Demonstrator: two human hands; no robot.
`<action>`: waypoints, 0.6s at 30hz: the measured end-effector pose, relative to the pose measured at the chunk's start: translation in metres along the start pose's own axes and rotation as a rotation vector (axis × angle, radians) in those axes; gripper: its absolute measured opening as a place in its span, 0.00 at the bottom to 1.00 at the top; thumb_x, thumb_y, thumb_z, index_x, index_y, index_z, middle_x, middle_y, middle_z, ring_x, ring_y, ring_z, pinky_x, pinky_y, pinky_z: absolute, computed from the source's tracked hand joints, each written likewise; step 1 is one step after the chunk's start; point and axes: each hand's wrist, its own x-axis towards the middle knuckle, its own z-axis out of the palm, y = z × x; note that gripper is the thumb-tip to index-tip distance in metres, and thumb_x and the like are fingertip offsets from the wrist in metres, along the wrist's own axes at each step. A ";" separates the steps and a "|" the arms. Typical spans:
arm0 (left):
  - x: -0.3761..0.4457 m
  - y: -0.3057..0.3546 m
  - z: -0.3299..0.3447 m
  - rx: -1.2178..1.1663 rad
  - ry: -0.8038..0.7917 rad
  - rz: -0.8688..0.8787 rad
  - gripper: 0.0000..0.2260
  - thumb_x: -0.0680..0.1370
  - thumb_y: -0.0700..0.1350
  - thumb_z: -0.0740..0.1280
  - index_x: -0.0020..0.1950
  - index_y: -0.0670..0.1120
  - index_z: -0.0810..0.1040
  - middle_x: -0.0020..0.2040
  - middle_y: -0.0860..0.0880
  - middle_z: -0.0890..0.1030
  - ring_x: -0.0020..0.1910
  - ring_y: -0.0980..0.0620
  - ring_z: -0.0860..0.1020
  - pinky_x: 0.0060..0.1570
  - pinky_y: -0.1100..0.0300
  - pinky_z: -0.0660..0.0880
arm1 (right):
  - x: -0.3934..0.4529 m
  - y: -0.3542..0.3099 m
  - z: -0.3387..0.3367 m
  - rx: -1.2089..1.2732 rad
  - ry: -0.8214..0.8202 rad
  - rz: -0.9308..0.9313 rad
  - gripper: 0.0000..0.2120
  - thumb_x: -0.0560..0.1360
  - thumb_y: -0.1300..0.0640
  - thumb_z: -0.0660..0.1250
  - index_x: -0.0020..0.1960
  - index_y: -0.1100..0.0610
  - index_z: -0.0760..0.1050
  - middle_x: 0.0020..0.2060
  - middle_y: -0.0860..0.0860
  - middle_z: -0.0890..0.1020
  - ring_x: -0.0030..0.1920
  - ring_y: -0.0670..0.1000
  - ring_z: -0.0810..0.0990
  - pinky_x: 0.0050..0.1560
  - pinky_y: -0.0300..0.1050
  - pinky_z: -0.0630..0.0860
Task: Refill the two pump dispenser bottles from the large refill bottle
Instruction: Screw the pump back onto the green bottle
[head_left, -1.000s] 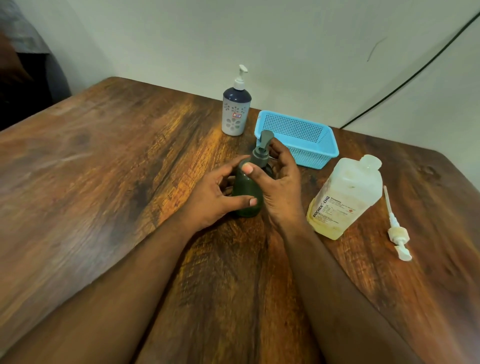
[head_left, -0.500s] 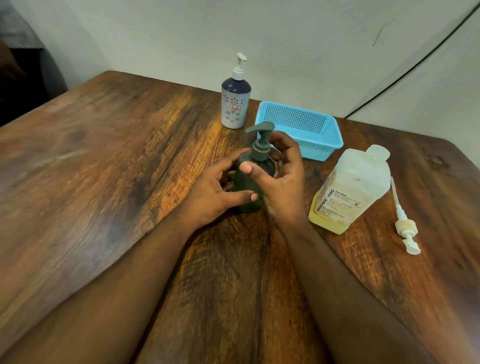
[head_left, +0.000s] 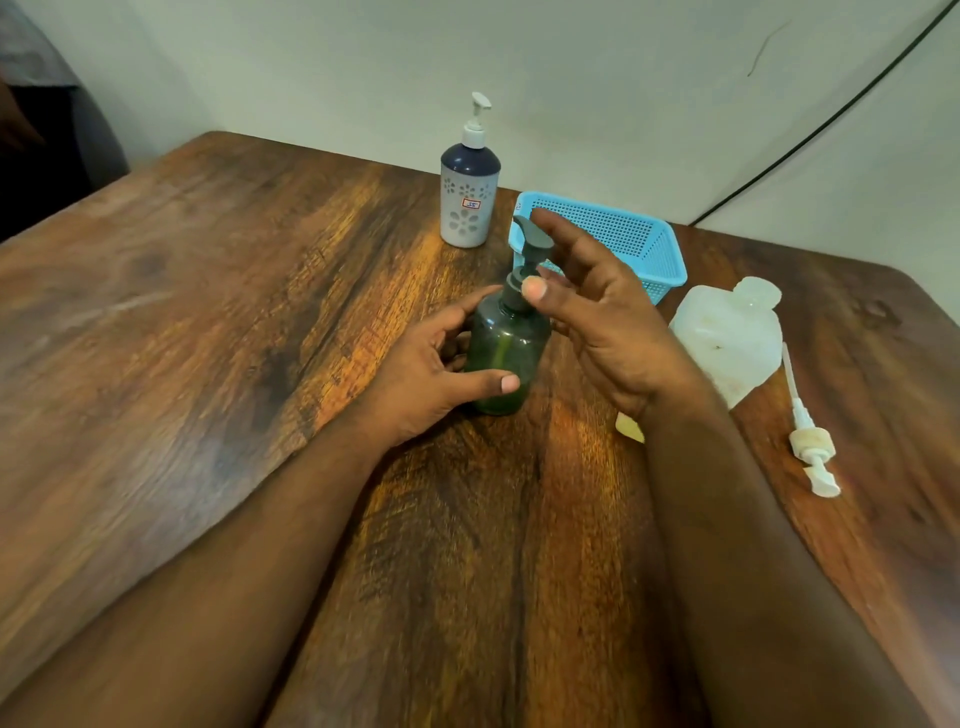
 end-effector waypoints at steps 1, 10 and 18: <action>0.000 -0.001 -0.001 0.003 0.001 -0.003 0.35 0.69 0.36 0.78 0.72 0.55 0.70 0.68 0.51 0.77 0.67 0.54 0.76 0.68 0.52 0.73 | -0.001 -0.005 -0.002 -0.021 -0.027 -0.024 0.32 0.73 0.70 0.67 0.73 0.52 0.64 0.66 0.53 0.76 0.66 0.51 0.75 0.64 0.45 0.74; 0.000 -0.001 -0.002 0.073 0.019 -0.012 0.33 0.69 0.38 0.78 0.72 0.46 0.71 0.66 0.48 0.78 0.66 0.52 0.77 0.68 0.50 0.73 | 0.002 0.000 0.025 -0.331 0.272 -0.111 0.46 0.63 0.60 0.79 0.73 0.40 0.60 0.51 0.54 0.76 0.51 0.47 0.78 0.51 0.36 0.79; 0.002 0.000 -0.003 0.043 0.005 -0.043 0.40 0.64 0.47 0.80 0.74 0.53 0.69 0.68 0.52 0.77 0.67 0.52 0.76 0.68 0.46 0.72 | 0.002 0.004 0.000 0.145 0.027 0.009 0.41 0.75 0.72 0.61 0.77 0.45 0.47 0.56 0.63 0.81 0.60 0.57 0.80 0.52 0.45 0.79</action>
